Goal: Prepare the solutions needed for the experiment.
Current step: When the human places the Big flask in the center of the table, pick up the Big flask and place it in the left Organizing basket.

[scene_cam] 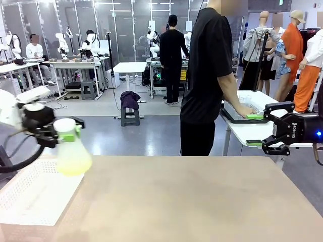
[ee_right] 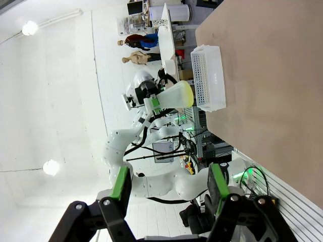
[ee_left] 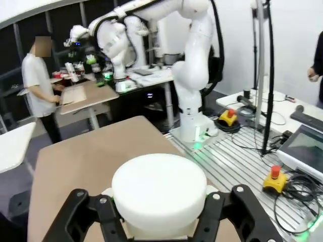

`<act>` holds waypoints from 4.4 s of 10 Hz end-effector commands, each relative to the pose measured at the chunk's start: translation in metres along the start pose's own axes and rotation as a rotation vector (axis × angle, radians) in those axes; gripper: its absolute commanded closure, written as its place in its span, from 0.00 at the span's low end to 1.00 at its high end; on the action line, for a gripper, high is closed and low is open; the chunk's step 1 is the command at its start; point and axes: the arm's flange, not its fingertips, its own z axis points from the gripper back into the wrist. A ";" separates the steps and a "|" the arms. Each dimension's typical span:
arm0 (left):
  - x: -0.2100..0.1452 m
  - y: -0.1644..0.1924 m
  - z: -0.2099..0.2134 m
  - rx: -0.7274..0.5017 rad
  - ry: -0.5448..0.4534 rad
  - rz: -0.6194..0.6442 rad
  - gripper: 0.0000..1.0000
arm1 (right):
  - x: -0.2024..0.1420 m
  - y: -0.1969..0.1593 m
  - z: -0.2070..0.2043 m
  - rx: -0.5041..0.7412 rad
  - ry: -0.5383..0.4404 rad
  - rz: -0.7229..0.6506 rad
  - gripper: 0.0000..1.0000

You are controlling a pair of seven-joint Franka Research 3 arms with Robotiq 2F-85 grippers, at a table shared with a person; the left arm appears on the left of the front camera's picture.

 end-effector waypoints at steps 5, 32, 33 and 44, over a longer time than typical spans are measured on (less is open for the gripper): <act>-0.026 -0.107 0.111 0.371 0.019 -0.016 0.98 | -0.001 0.000 0.001 0.002 0.007 0.000 0.23; -0.175 -0.046 0.128 0.229 0.006 0.147 0.25 | -0.001 0.000 0.001 0.002 0.007 0.000 0.23; -0.175 -0.049 0.130 0.227 0.008 0.148 0.18 | -0.001 0.000 0.001 0.002 0.007 0.000 0.23; -0.185 -0.074 0.149 0.295 -0.010 0.174 0.00 | -0.001 0.000 0.001 0.002 0.007 0.000 0.23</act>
